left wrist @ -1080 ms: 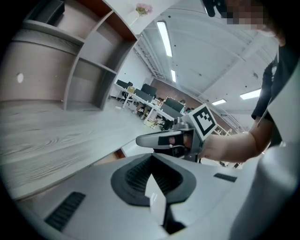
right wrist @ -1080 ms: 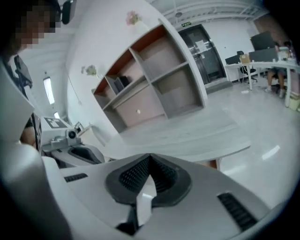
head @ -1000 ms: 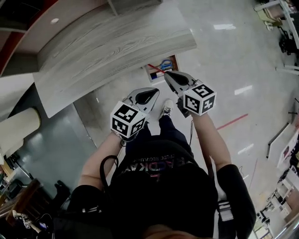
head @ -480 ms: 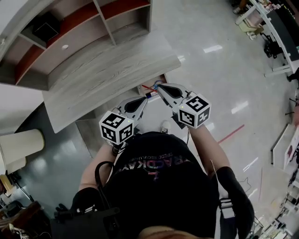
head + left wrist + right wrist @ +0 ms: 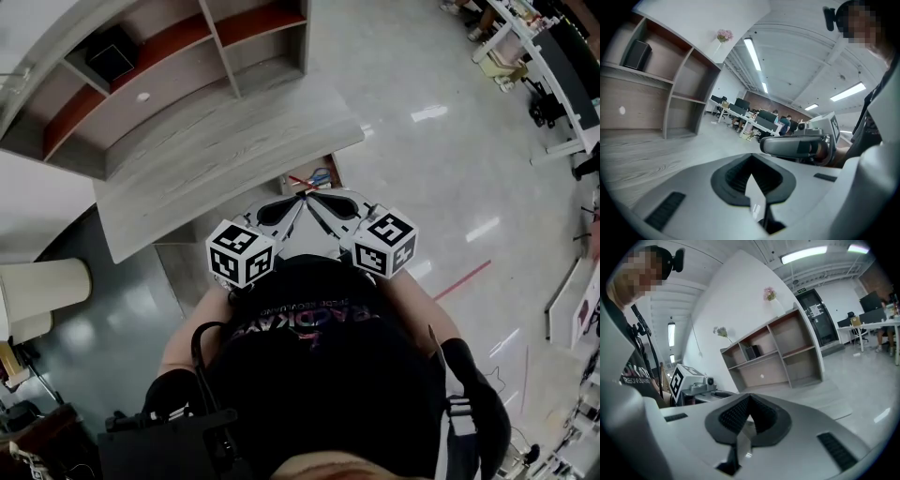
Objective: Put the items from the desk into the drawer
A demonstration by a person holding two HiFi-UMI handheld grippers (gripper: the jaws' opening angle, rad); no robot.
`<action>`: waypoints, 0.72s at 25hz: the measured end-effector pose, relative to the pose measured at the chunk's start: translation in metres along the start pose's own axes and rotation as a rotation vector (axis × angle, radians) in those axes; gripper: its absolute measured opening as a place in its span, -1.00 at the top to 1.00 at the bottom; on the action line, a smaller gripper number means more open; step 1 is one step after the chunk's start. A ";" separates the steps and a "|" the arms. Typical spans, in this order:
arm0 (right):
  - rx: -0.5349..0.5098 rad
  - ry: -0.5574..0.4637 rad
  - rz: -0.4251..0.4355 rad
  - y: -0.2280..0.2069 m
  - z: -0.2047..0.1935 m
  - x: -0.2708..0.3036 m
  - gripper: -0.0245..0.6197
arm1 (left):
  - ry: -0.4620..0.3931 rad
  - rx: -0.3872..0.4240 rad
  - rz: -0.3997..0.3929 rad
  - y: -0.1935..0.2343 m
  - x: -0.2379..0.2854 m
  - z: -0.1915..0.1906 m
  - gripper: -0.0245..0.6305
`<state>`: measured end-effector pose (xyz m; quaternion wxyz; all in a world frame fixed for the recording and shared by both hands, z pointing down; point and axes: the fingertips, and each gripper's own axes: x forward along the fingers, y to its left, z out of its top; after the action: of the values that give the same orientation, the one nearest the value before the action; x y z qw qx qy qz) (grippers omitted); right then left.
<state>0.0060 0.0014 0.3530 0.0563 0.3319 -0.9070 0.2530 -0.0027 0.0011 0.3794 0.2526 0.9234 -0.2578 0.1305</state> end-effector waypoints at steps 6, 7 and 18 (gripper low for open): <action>0.036 0.009 0.019 0.004 -0.007 0.002 0.87 | 0.007 0.001 0.015 -0.002 -0.007 -0.006 0.89; 0.039 0.009 0.023 0.005 -0.008 0.002 0.87 | 0.008 -0.004 0.017 -0.001 -0.008 -0.008 0.89; 0.060 0.014 0.049 0.012 -0.015 0.003 0.87 | 0.008 -0.018 0.026 -0.003 -0.014 -0.014 0.89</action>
<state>-0.0053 0.0151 0.3615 0.0465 0.3094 -0.9064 0.2837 -0.0141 0.0163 0.3850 0.2604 0.9171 -0.2697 0.1353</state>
